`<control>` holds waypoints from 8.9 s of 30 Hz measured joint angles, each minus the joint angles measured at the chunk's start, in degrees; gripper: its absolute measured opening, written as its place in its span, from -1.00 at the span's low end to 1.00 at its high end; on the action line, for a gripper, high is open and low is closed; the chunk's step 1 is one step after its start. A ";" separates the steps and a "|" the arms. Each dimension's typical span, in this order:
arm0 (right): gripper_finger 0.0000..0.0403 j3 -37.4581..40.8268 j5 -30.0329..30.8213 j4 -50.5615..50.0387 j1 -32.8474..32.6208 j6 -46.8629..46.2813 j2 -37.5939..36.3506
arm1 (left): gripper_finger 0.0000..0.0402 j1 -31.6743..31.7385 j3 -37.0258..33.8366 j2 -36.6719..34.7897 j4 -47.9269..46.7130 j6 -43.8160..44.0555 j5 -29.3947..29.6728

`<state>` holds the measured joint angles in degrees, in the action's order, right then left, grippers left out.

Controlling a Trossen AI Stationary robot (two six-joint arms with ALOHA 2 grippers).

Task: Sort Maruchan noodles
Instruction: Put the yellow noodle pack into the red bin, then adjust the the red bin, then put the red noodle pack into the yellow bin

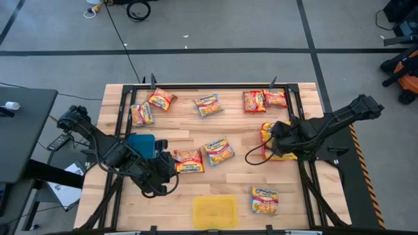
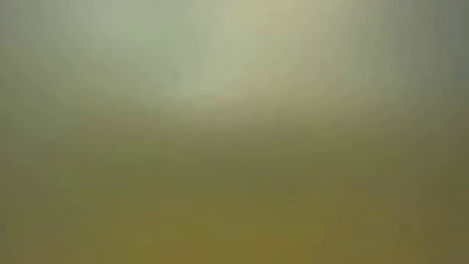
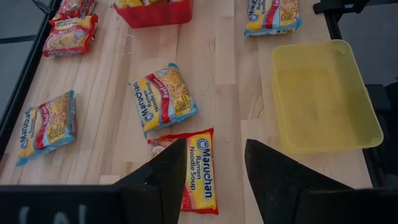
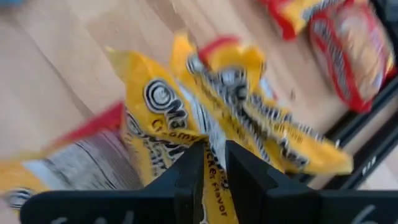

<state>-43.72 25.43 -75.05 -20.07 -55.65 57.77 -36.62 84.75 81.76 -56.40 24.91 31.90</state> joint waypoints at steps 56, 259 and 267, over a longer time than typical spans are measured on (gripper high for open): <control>-0.89 -1.86 -15.42 15.80 27.29 45.09 11.94 | -0.17 -1.31 0.00 0.00 0.00 0.91 -0.57; -0.93 -3.19 -30.84 60.02 41.82 55.79 32.21 | -0.14 1.49 -45.17 -14.16 63.51 -5.43 -0.29; -0.95 -3.26 -0.31 68.07 24.81 71.68 26.11 | 0.21 17.05 -50.56 -14.25 64.51 -0.05 -10.35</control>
<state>-46.98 25.12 -6.98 4.74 16.03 83.88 -19.57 34.19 67.51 8.11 24.86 21.55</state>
